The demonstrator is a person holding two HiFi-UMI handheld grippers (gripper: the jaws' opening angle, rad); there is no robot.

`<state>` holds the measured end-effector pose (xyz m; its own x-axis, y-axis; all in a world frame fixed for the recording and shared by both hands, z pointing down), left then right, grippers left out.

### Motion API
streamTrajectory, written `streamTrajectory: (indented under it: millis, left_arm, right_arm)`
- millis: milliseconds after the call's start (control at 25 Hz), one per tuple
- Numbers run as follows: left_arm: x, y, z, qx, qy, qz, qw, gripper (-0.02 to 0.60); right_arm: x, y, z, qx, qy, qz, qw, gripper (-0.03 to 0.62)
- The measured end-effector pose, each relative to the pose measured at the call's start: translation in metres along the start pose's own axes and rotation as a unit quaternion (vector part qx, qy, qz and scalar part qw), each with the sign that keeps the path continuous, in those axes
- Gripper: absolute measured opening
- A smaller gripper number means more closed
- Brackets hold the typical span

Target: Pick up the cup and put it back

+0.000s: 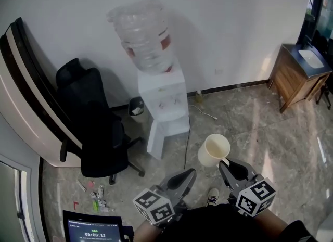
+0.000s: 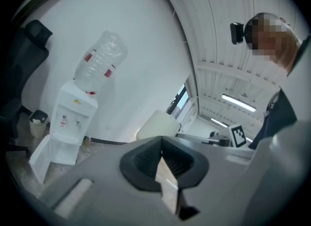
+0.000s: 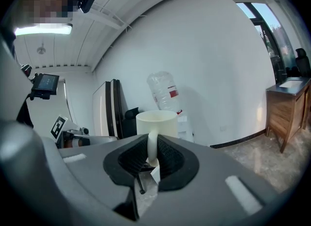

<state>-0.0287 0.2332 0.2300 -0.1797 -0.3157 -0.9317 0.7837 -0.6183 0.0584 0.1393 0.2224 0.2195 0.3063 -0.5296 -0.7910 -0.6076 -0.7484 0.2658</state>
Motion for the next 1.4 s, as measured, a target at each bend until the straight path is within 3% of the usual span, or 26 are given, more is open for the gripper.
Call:
streamTrajectory:
  millis: [320,680,920,1080,1400]
  left_arm:
    - [-0.008,0.075,-0.031,-0.027,0.012,0.024,0.9993,0.003]
    - [-0.018,0.139,-0.043,-0.019,0.006,0.047,0.9987,0.004]
    - [-0.022,0.17,-0.004,-0.006,-0.015,0.047,0.9988,0.003]
    - [-0.016,0.199,0.037,0.004,0.002,0.033,0.9995,0.003]
    - [0.03,0.282,0.131,0.004,0.001,0.001,1.0,0.003]
  right_arm:
    - [0.025,-0.041,-0.07,-0.027,0.016,-0.029,0.999,0.049]
    - [0.052,-0.063,-0.145,-0.052,0.037,-0.032,0.997,0.049]
    - [0.08,-0.028,-0.176,-0.055,0.03,-0.016,0.998,0.049]
    - [0.111,0.012,-0.19,-0.042,0.006,-0.003,0.999,0.049]
    - [0.2,0.116,-0.215,0.005,-0.045,0.006,0.999,0.049]
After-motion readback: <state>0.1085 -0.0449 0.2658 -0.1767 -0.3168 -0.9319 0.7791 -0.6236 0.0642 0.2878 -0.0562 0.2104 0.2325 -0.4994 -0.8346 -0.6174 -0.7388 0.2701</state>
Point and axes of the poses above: the fingertips, and each gripper's own axes: y forward along the fingers, z to its left, x out of its top, the point moved 6 cm from there along -y, backward along the fingers, and after that the axes turned 15 degrees about y, right-handed, at the moved point
